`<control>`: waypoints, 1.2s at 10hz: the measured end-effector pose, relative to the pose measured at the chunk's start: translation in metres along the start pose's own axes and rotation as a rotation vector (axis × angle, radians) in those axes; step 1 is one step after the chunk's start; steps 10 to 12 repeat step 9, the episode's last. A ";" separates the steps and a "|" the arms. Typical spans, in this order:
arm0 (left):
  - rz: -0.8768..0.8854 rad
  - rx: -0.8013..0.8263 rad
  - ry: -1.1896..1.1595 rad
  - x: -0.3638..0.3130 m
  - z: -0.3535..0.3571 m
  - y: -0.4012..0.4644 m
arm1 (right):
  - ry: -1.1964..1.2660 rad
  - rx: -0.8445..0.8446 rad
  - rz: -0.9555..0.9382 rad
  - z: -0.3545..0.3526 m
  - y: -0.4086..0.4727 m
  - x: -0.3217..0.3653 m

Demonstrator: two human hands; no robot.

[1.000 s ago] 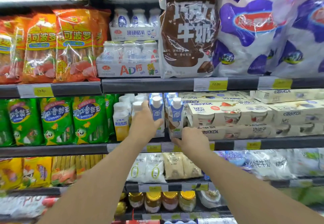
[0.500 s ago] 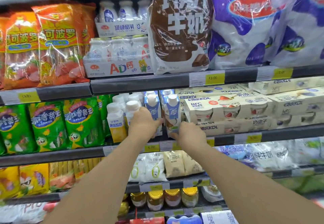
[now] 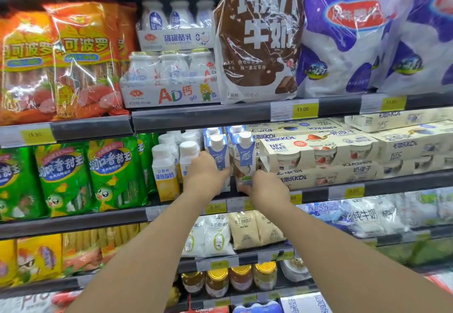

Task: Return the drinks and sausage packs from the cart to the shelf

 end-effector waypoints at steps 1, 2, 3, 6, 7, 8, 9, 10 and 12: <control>0.008 0.005 0.004 0.000 0.000 -0.001 | 0.002 0.010 0.003 -0.001 0.001 0.001; 0.006 0.004 0.002 0.000 0.000 0.000 | 0.007 0.013 0.008 -0.002 0.003 0.002; 0.003 0.008 -0.003 0.001 0.001 0.000 | -0.005 0.006 0.008 -0.001 0.004 0.002; -0.005 0.011 0.000 0.001 0.001 -0.006 | 0.019 0.012 0.006 -0.001 -0.001 0.002; 0.017 0.062 -0.095 0.002 0.003 -0.013 | 0.046 0.024 0.004 -0.002 -0.005 0.001; 0.077 0.087 -0.162 0.003 0.000 -0.026 | 0.060 0.041 0.012 0.001 -0.012 0.001; 0.118 0.079 -0.169 0.009 -0.003 -0.032 | 0.063 0.011 0.000 -0.006 -0.018 0.004; 0.118 0.079 -0.169 0.009 -0.003 -0.032 | 0.063 0.011 0.000 -0.006 -0.018 0.004; 0.118 0.079 -0.169 0.009 -0.003 -0.032 | 0.063 0.011 0.000 -0.006 -0.018 0.004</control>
Point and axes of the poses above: each hand's wrist, its own y-axis towards the middle knuckle, its own z-axis out of the palm, x = y × z, the point moved 7 cm from there along y, towards the middle knuckle, and after that the axes turned 2 degrees about x, right-handed, at the moved point
